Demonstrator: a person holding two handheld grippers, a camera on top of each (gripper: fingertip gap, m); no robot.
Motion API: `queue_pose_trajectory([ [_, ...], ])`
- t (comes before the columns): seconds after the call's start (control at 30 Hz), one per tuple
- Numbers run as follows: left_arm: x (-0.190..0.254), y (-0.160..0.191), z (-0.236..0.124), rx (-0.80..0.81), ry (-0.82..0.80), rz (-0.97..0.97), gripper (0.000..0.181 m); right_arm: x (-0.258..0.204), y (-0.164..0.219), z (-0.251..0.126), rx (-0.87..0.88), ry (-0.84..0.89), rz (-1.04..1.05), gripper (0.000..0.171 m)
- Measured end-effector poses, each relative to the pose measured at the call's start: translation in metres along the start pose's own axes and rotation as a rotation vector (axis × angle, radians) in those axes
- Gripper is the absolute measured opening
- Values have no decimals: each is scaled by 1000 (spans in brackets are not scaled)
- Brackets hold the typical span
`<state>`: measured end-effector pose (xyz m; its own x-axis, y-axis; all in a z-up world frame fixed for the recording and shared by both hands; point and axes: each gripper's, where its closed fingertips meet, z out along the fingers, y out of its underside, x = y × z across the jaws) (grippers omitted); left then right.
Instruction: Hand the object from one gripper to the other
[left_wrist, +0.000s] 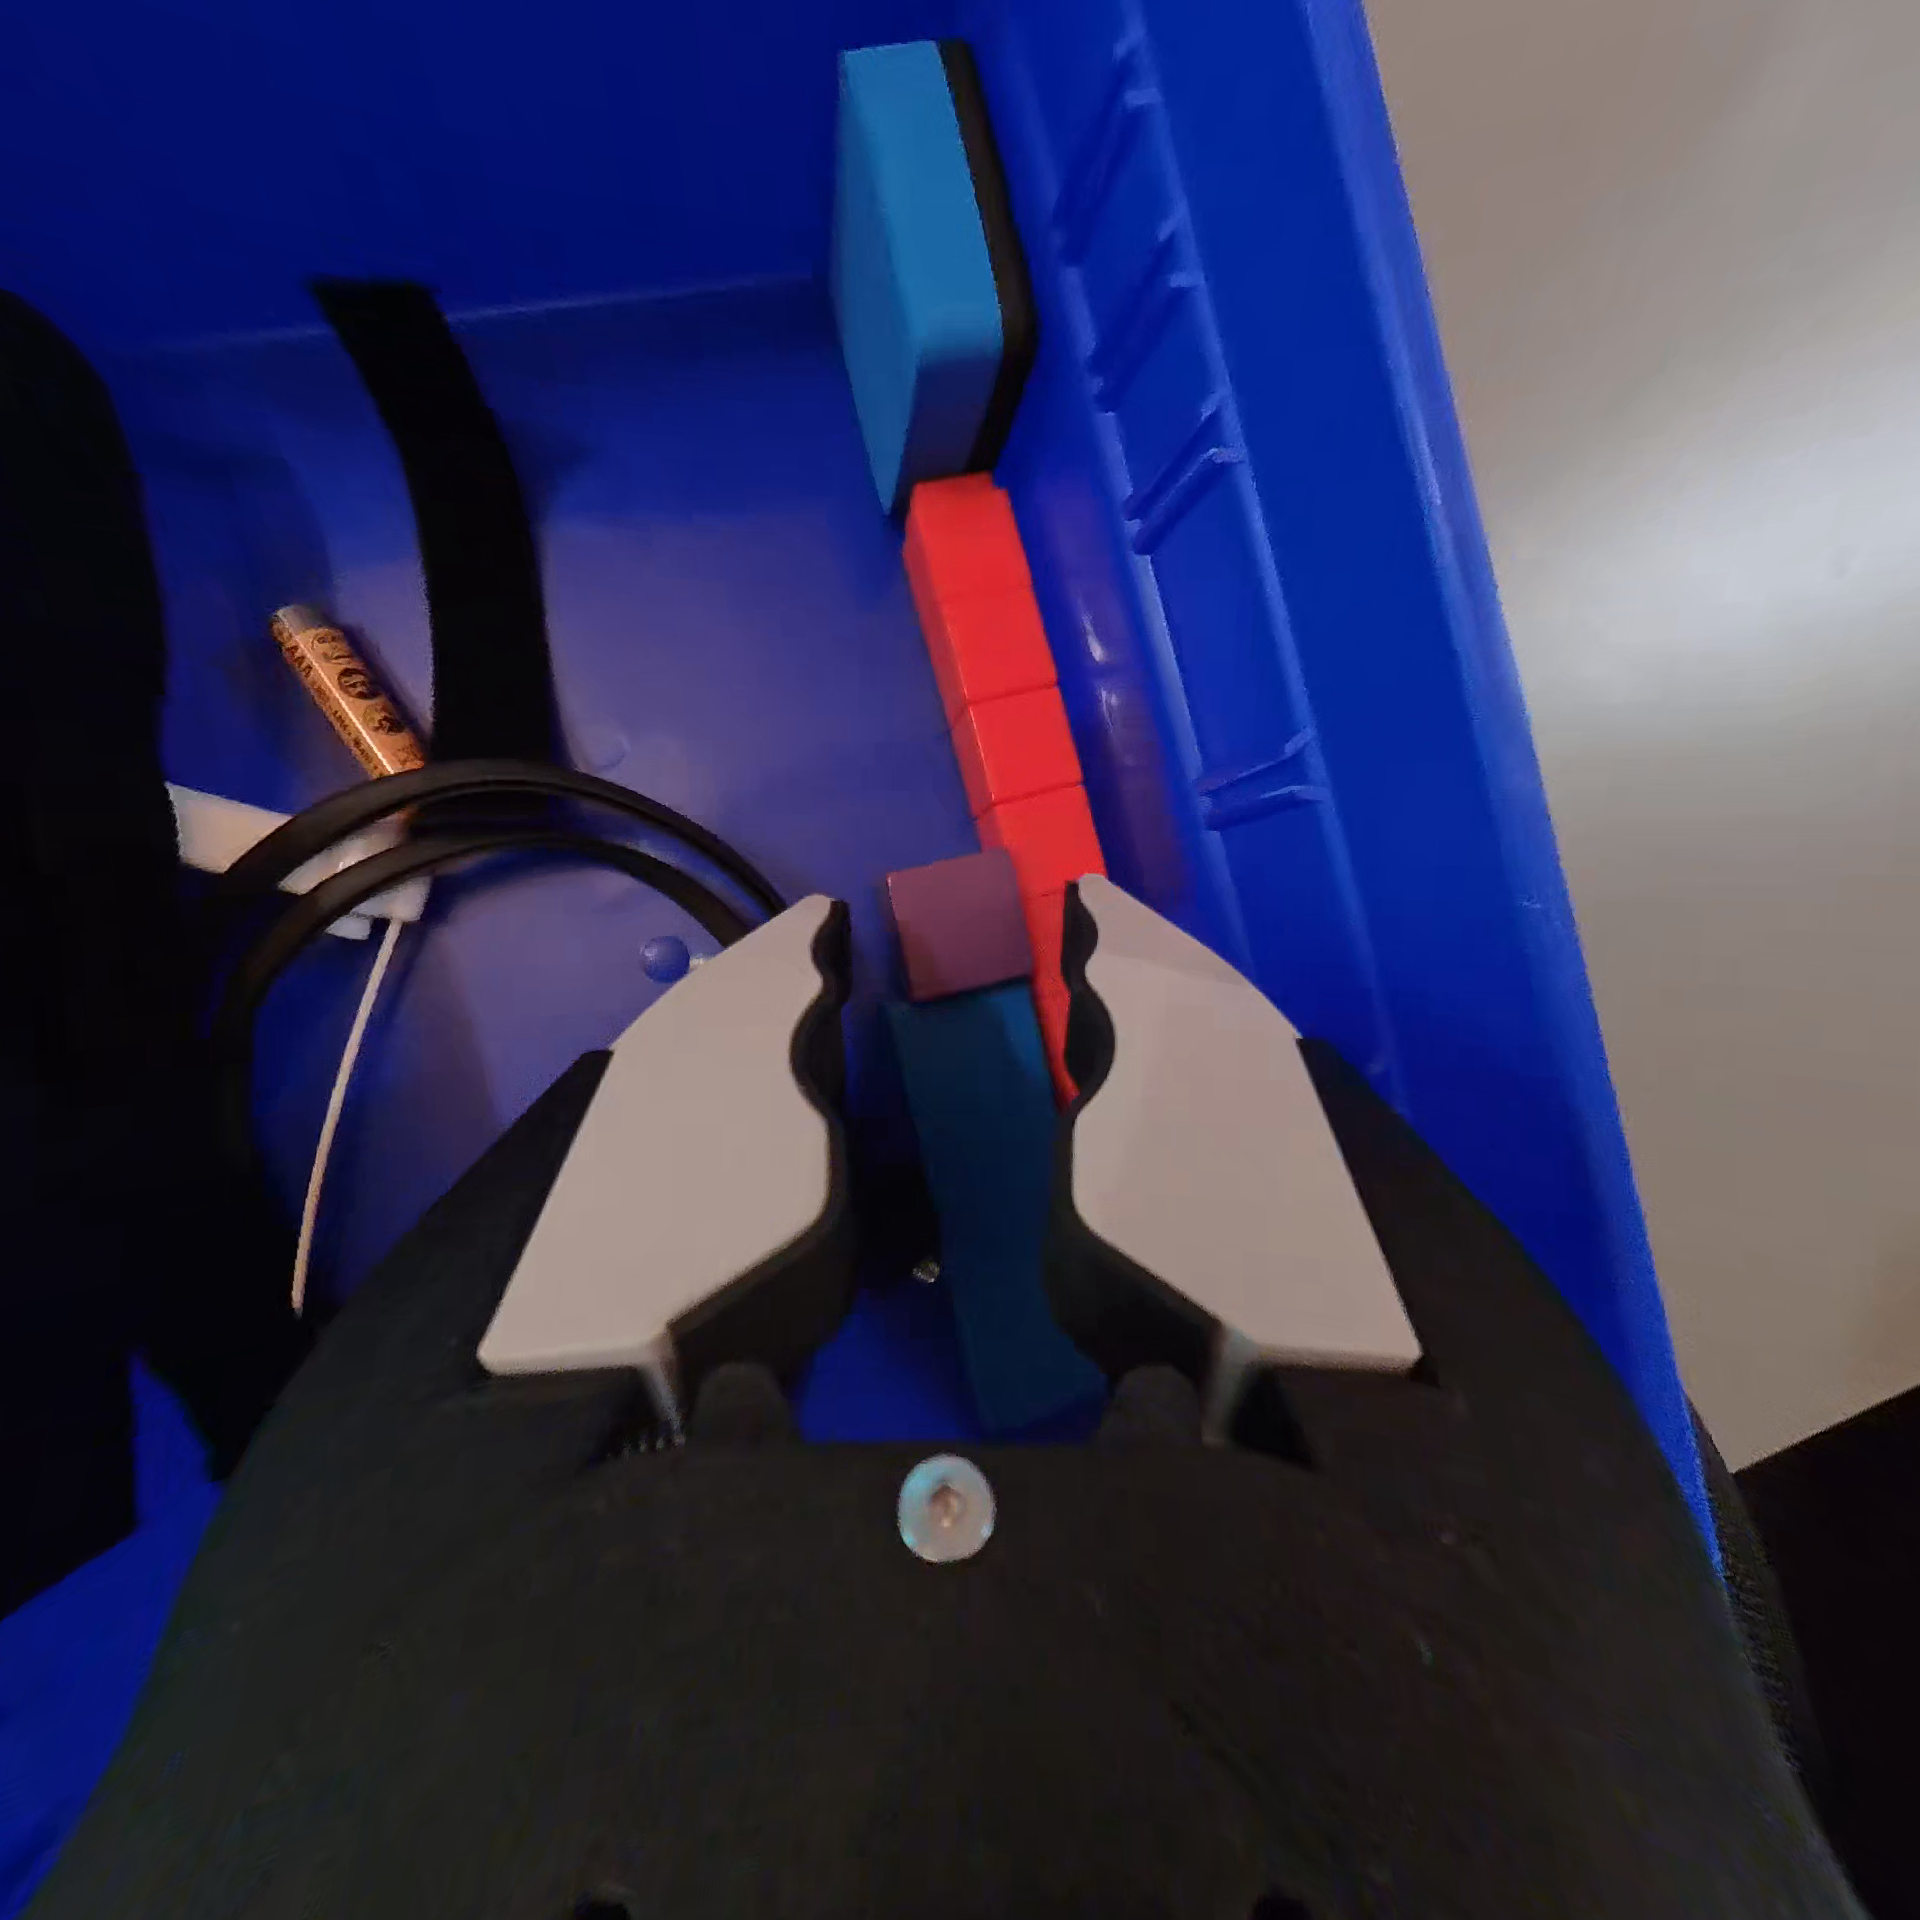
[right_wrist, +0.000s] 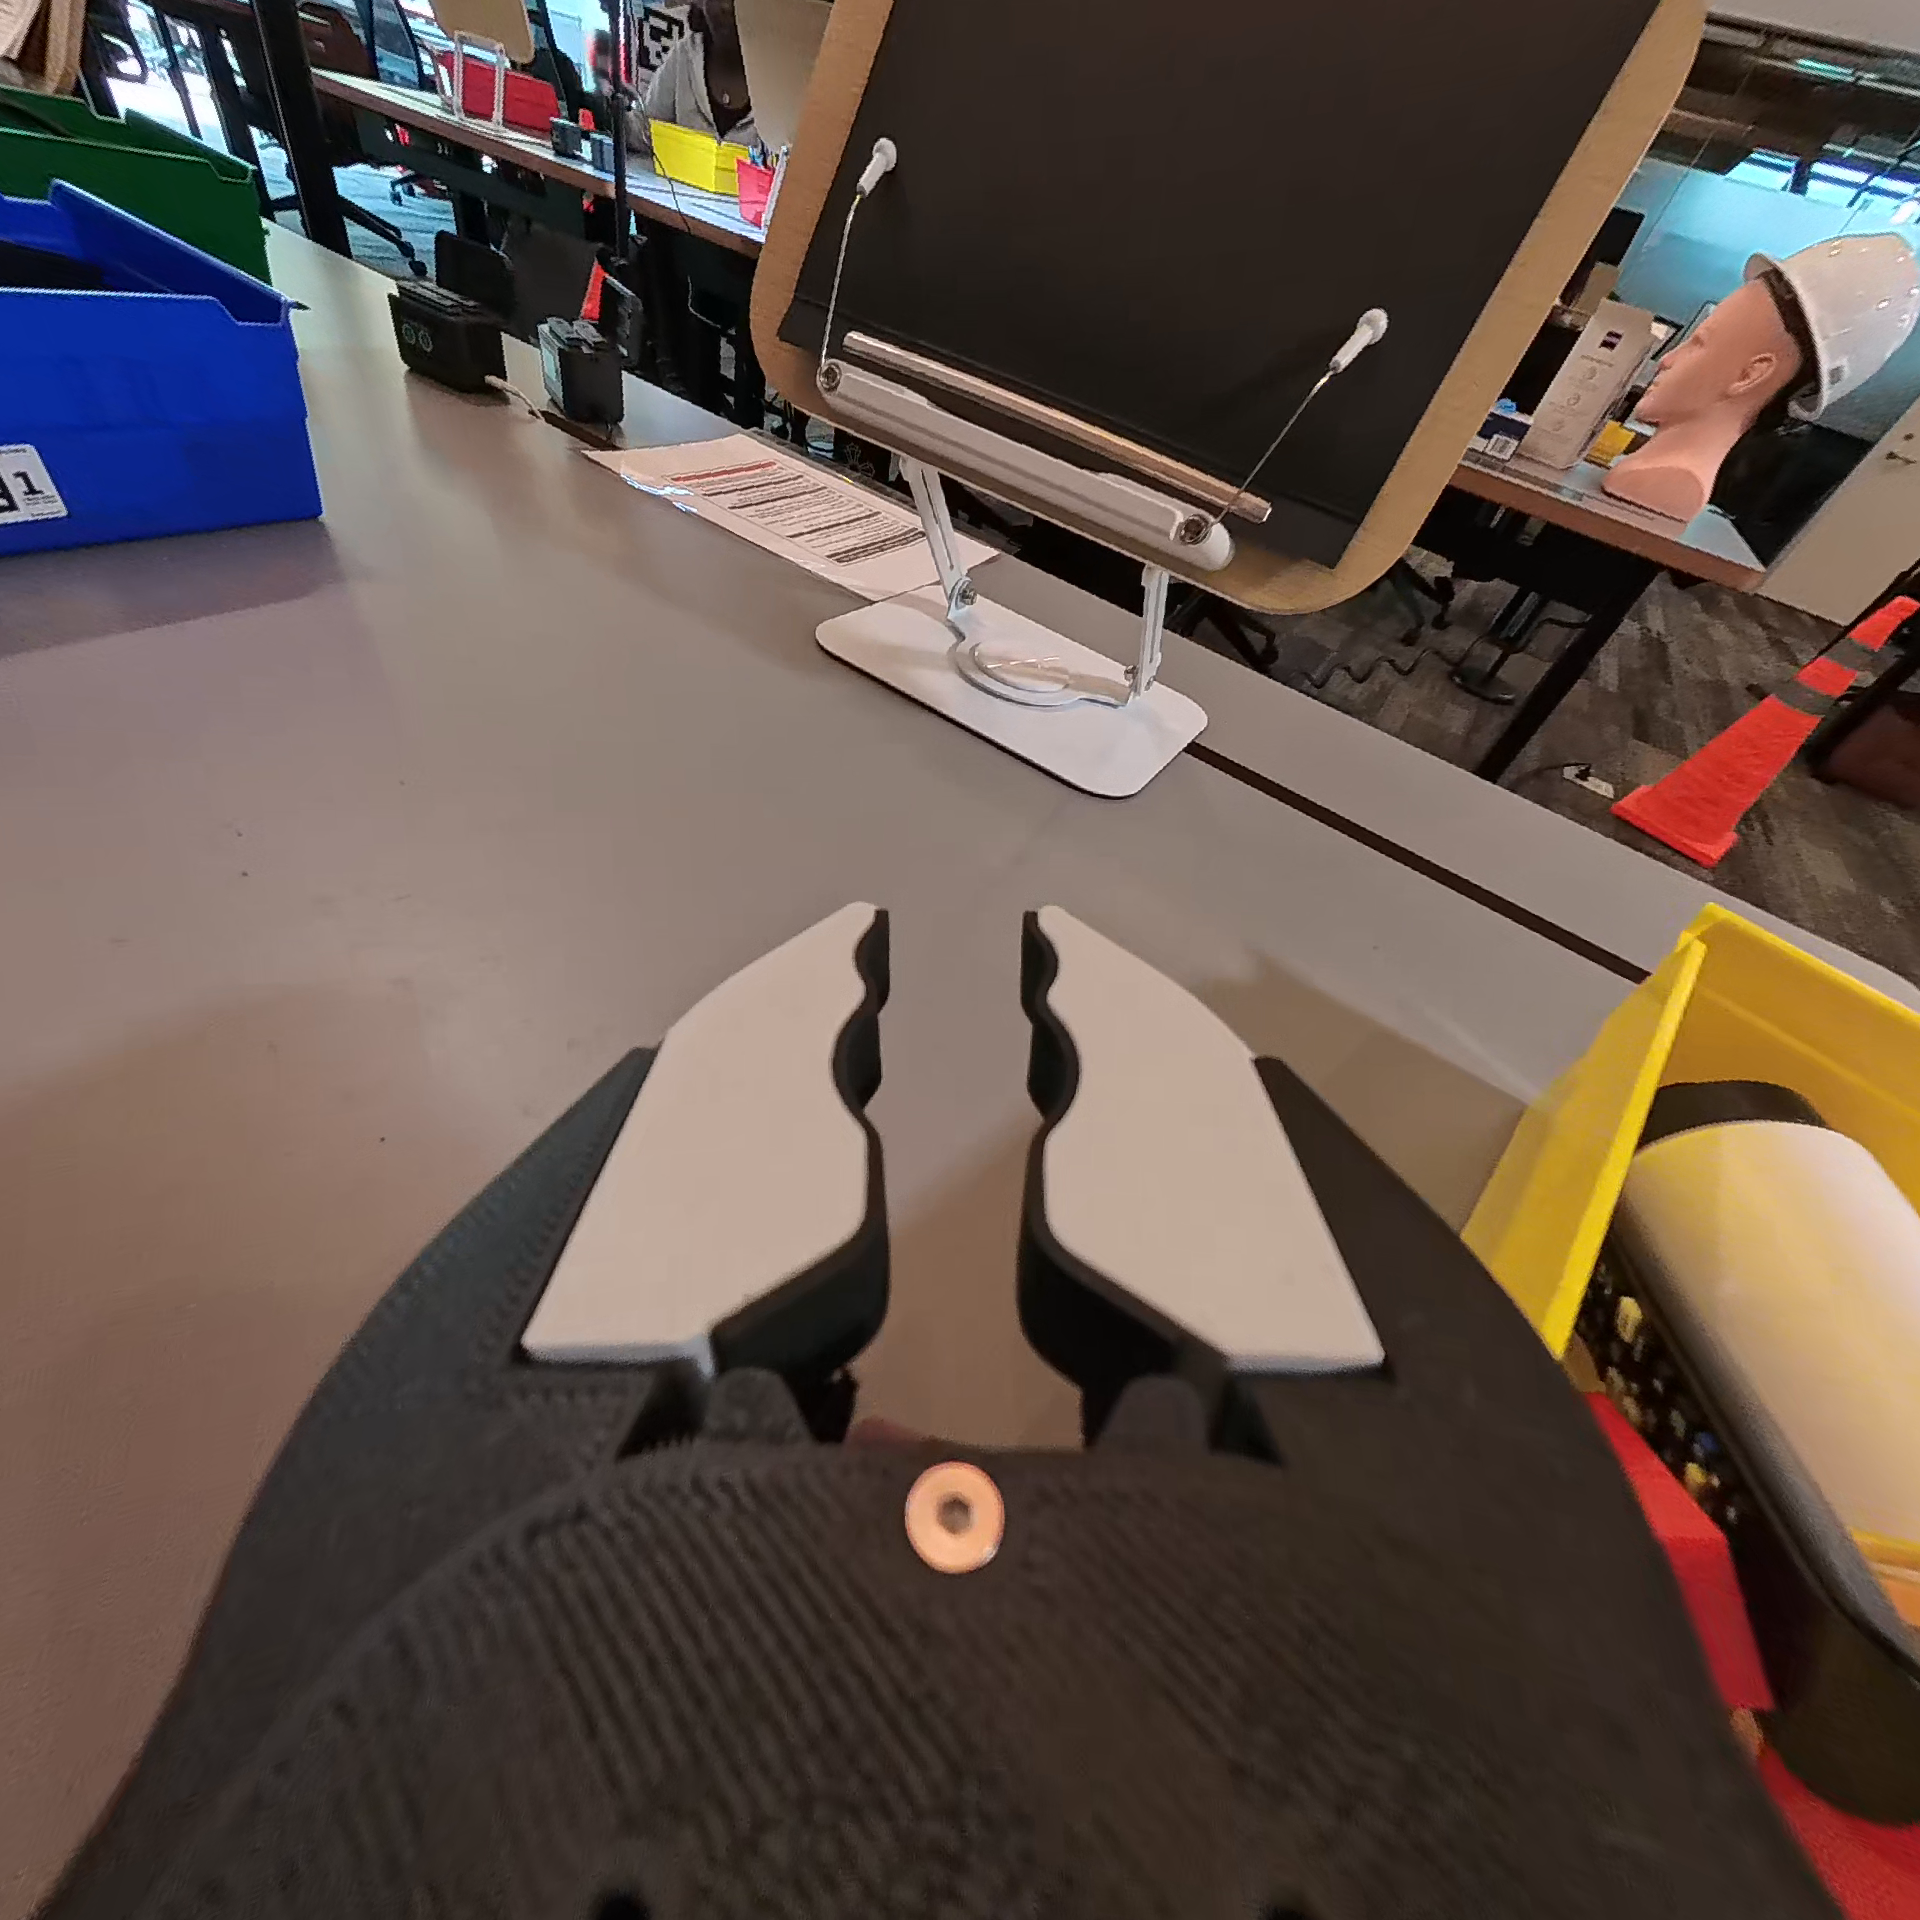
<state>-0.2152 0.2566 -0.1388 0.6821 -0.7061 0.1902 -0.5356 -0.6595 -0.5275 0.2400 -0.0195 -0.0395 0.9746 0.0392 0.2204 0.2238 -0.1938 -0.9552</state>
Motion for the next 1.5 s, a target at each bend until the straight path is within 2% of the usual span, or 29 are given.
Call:
queue_pose_trajectory([
  [0.17, 0, 12, 11, -95, -40, 64, 47, -1, 2, 2, -6, -5, 5, 24],
  [0.2, -2, 9, 11, -82, -50, 57, 45, -2, 2, 2, -8, -6, 2, 24],
  [0.27, -10, 5, 9, -56, -89, 45, 29, -3, 3, 3, -12, -6, -6, 23],
  [0.37, -13, 4, 8, -32, -69, 23, 30, -3, 3, 3, -18, -2, -20, 23],
  [0.5, -18, -20, -16, 152, -51, -44, 29, -3, 4, 3, -20, -1, -23, 23],
  [0.63, -9, -52, -64, 412, 26, -70, 27, -3, 3, 4, -13, 0, -17, 23],
  [0.8, 55, -100, -124, 708, 304, -63, 26, -13, -10, 12, 34, 28, -31, 26],
  [0.93, 152, -129, -142, 788, 574, 47, 26, -60, -53, 25, 205, -103, -31, 27],
  [1.07, 269, -147, -114, 753, 885, 108, 26, -86, -78, 51, 196, -220, -185, 37],
  [1.2, 355, -139, -49, 667, 1059, 100, 26, -93, -101, 45, 308, -323, -27, 47],
  [1.3, 378, -112, 2, 574, 1057, 71, 26, -87, -84, 38, 371, -320, 108, 44],
  [1.4, 378, -96, 16, 594, 1138, -62, 26, -83, -61, 46, 304, -366, 236, 44],
  [1.5, 366, -96, 27, 609, 1192, -260, 26, -73, -55, 53, 320, -398, 519, 39],
])
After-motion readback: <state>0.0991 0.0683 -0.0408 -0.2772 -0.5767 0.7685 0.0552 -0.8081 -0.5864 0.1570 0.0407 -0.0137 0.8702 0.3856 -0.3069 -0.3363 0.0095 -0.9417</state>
